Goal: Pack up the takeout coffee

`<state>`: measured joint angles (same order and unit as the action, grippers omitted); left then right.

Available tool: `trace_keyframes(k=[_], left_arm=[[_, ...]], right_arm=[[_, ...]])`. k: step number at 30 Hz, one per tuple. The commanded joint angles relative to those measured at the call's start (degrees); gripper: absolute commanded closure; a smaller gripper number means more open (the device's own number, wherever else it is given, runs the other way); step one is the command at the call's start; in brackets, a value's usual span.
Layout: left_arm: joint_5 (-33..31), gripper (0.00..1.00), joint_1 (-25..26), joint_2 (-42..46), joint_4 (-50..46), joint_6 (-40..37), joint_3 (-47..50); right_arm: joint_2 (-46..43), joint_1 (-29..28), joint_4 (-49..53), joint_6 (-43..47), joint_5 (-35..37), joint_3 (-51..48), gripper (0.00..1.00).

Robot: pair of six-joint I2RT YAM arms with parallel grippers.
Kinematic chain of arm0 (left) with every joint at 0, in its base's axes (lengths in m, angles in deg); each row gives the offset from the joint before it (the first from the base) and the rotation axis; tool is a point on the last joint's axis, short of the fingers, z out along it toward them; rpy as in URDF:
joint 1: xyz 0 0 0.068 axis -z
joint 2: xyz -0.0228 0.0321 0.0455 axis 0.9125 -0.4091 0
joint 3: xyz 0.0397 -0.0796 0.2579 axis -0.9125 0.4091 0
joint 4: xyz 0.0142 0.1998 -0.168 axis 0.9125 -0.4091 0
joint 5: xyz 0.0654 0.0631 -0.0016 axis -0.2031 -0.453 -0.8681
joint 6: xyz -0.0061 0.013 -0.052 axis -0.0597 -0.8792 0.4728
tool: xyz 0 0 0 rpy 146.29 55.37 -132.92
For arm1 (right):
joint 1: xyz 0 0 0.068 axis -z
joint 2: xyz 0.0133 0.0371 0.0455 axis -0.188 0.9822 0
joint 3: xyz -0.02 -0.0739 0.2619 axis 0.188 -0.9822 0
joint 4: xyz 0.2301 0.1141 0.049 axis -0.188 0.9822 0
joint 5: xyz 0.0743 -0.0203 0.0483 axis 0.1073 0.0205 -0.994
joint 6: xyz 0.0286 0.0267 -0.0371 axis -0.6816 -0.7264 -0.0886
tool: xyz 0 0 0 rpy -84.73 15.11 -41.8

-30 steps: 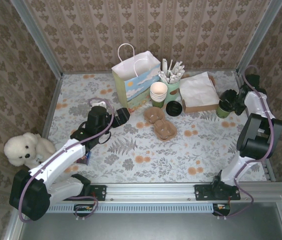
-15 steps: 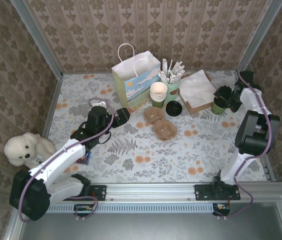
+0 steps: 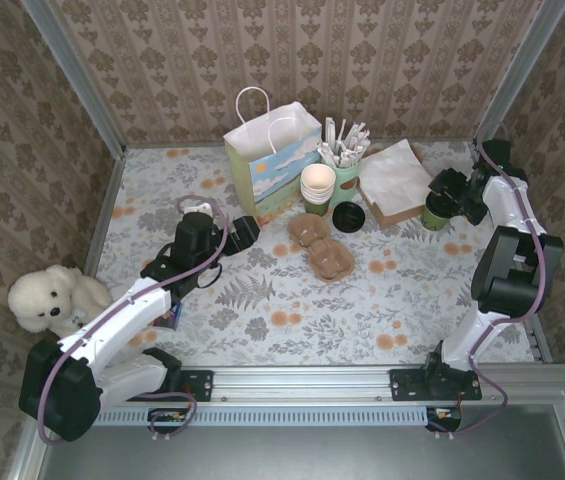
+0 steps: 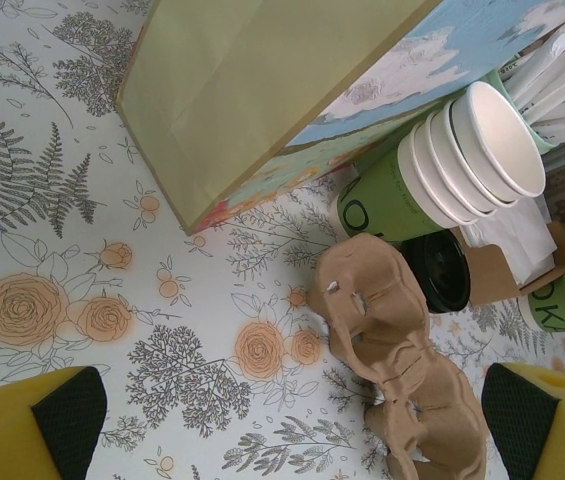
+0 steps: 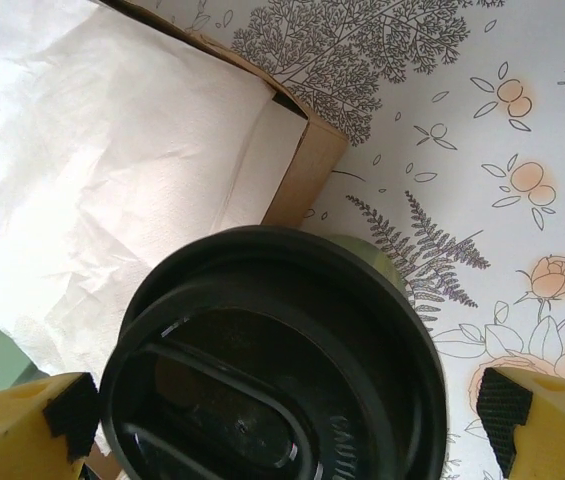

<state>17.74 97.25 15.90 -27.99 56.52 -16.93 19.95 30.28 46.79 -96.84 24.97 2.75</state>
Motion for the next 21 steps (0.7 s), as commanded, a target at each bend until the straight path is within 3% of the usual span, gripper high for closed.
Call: trace_keyframes(k=[1, 9, 13, 17, 21], left_arm=[[-0.14, 0.00, -0.46, 1.11, -0.76, -0.02, 0.49], [0.21, 0.00, -1.06, 0.96, -2.68, -0.37, -0.66], [2.61, 0.00, -2.53, 1.59, -4.92, -1.23, -3.42], [3.32, 0.00, -4.41, 1.10, -12.22, -1.87, -10.02], [4.44, 0.00, -7.31, -3.32, -24.87, -1.68, -22.84]], right_arm=[[-2.01, -0.15, 2.01, 0.53, 1.09, 1.46, 0.00], [-5.87, -0.19, 2.00, -0.15, 1.17, 0.73, 0.00], [-11.93, -1.11, 2.39, -1.01, 3.28, -0.90, 0.00], [-22.46, -6.10, -1.69, -1.84, 5.28, -7.97, 0.00], [-33.81, -14.16, -5.16, -4.88, 7.34, -16.50, 0.00]])
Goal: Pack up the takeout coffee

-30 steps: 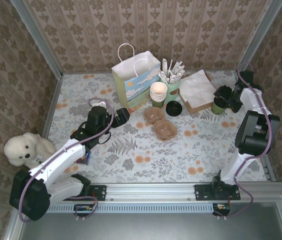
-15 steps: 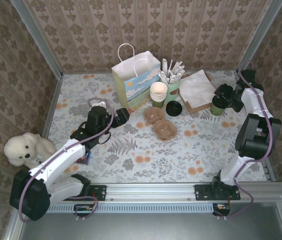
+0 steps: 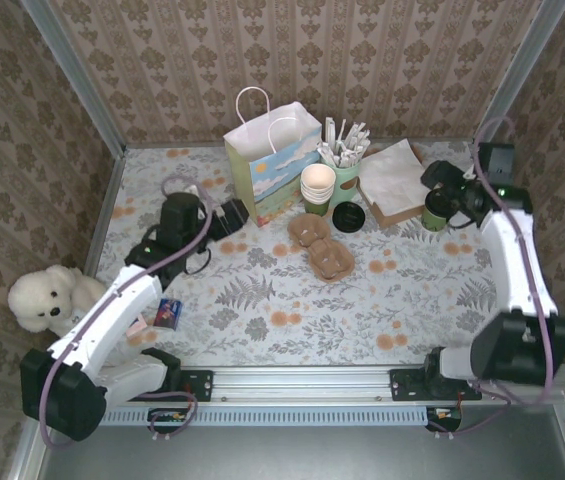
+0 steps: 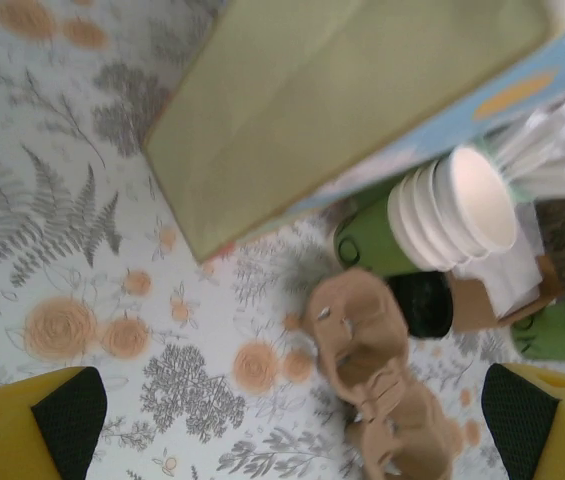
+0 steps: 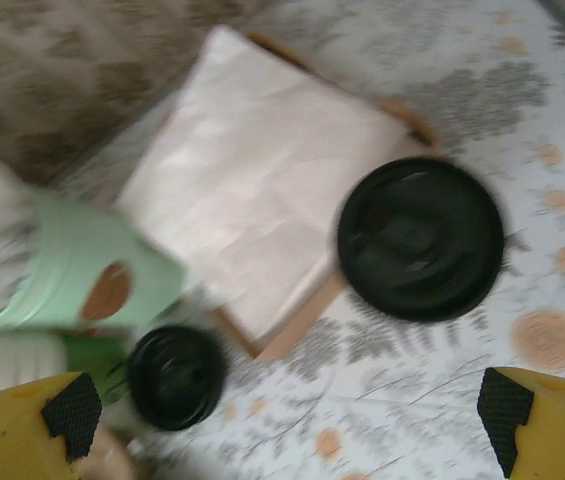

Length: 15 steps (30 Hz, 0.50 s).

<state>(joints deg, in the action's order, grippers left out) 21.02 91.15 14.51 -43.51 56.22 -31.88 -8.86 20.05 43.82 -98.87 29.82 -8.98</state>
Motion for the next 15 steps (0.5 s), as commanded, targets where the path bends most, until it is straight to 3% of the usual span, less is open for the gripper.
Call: trace_keyframes(k=[1, 7, 15], left_arm=[[0.55, 0.00, -1.22, -3.67, -12.44, -1.85, -11.57], [2.33, 0.00, -1.13, -15.55, -19.08, -4.38, -28.91], [-10.24, 0.02, -0.27, -30.41, -31.51, 2.36, -49.58]], right_arm=[[-7.38, -6.19, -3.10, -3.98, 2.35, -7.29, 0.00], [-16.08, -19.61, -13.13, -5.29, -0.68, -21.53, 0.00], [-18.34, -27.79, -15.57, -10.14, 5.45, -29.25, 0.00]])
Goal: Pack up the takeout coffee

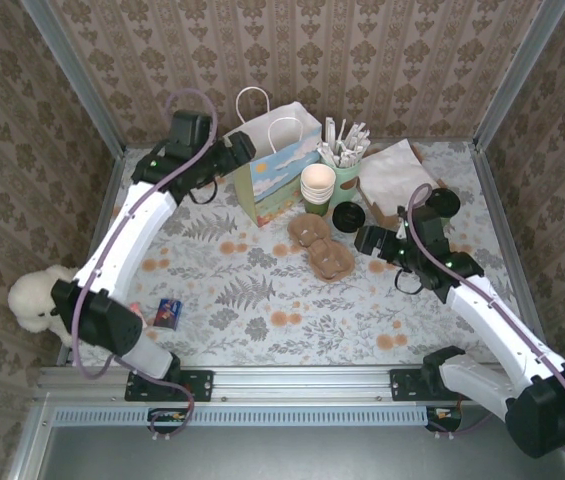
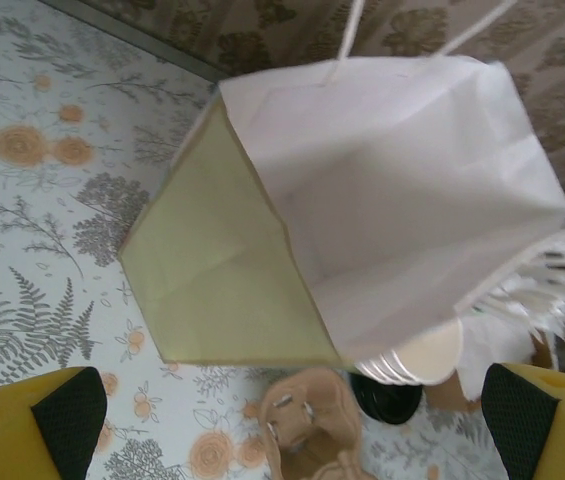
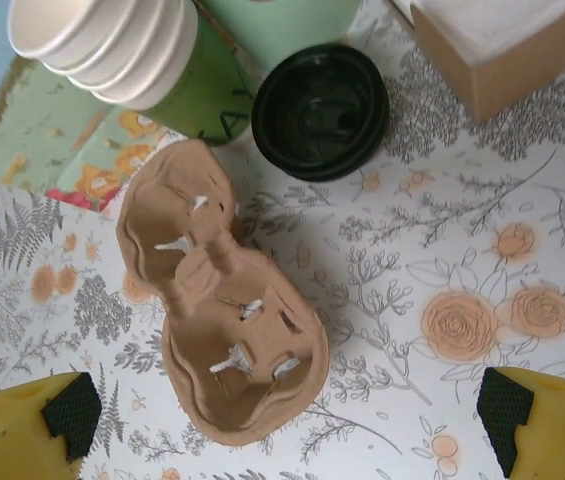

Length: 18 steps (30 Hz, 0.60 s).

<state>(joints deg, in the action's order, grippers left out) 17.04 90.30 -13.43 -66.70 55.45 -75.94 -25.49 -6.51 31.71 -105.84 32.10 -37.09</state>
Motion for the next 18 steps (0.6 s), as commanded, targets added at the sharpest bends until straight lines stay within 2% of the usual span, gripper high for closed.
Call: trace_keyframes(k=[1, 5, 6, 9, 18], left_arm=[[-8.25, 0.05, 0.85, -4.21, -10.25, 3.95, -8.13], [-15.36, 0.15, 1.31, -11.67, -20.71, 6.36, -19.96], [-16.29, 0.16, 3.10, -13.51, -22.78, 6.50, -22.67], [-17.07, 0.17, 3.97, -18.31, -26.67, 5.50, -29.47], [-17.94, 0.37, 4.47, -23.41, -27.17, 5.28, -34.02]], right_arm=[[-1.75, -1.77, -3.42, -3.69, 3.70, -1.53, 0.00], [-1.75, -3.27, -2.47, -3.96, 5.78, -1.74, 0.00], [-1.73, -3.48, -2.33, -3.80, 5.81, -1.74, 0.00], [-1.58, -4.08, -2.26, -2.91, 5.67, -1.56, 0.00], [-1.05, -7.04, -0.30, -2.21, 6.61, -0.68, 0.00]])
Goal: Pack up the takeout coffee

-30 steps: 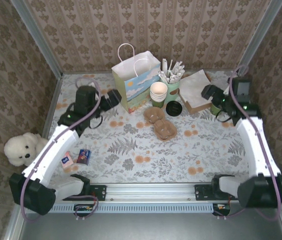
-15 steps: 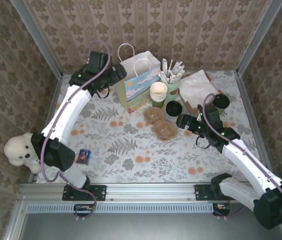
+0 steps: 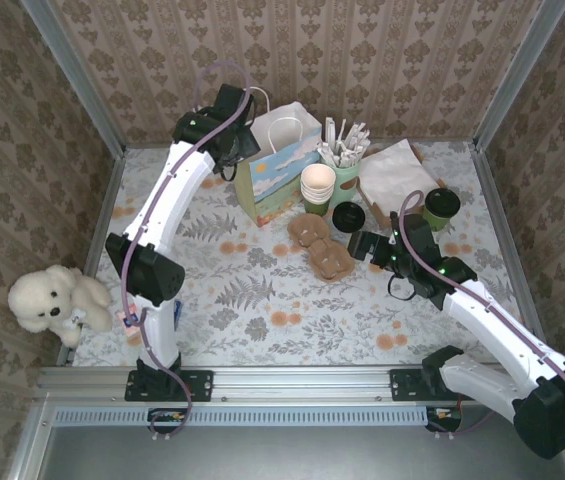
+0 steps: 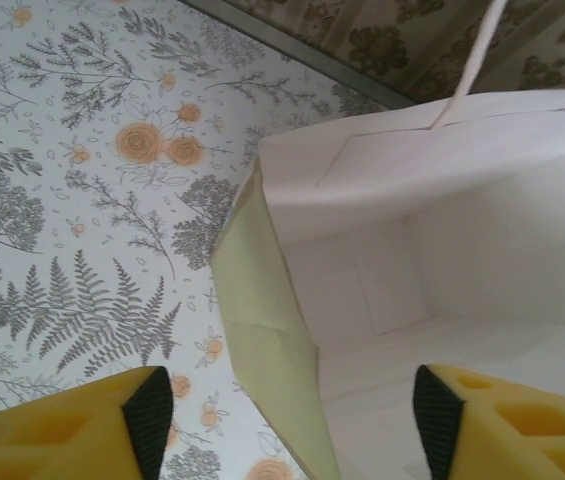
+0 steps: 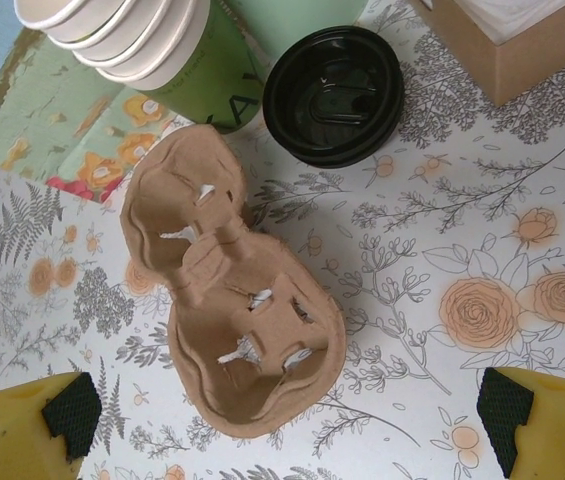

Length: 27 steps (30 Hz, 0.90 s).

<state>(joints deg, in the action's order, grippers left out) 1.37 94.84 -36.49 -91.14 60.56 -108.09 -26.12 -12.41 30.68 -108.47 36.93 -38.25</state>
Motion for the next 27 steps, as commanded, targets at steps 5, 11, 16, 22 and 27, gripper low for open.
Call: trace_keyframes(k=[5, 11, 16, 22, 27], left_arm=[[-2.58, 0.53, -0.08, -0.73, -2.38, -1.09, -1.69], [-4.51, 0.88, -0.51, 0.30, -2.05, -1.78, -0.19], [-7.05, 0.99, -1.12, 1.97, -1.66, -2.19, 1.07], [-10.21, 1.00, -1.83, 4.53, -3.36, -1.05, 2.27], [-11.49, 1.00, -2.45, 8.12, -2.70, -1.42, 5.75]], right_arm=[[-0.41, -3.34, 1.29, 0.13, 2.86, 0.26, 0.00], [0.72, -5.37, 2.31, 1.35, 3.68, 1.88, 0.00], [2.76, -7.44, 1.81, 0.04, 4.43, 3.87, 0.00], [7.59, -10.47, -0.59, -2.46, 5.00, 5.74, 0.00], [11.95, -12.59, 0.88, -5.22, 7.36, 9.31, 0.00]])
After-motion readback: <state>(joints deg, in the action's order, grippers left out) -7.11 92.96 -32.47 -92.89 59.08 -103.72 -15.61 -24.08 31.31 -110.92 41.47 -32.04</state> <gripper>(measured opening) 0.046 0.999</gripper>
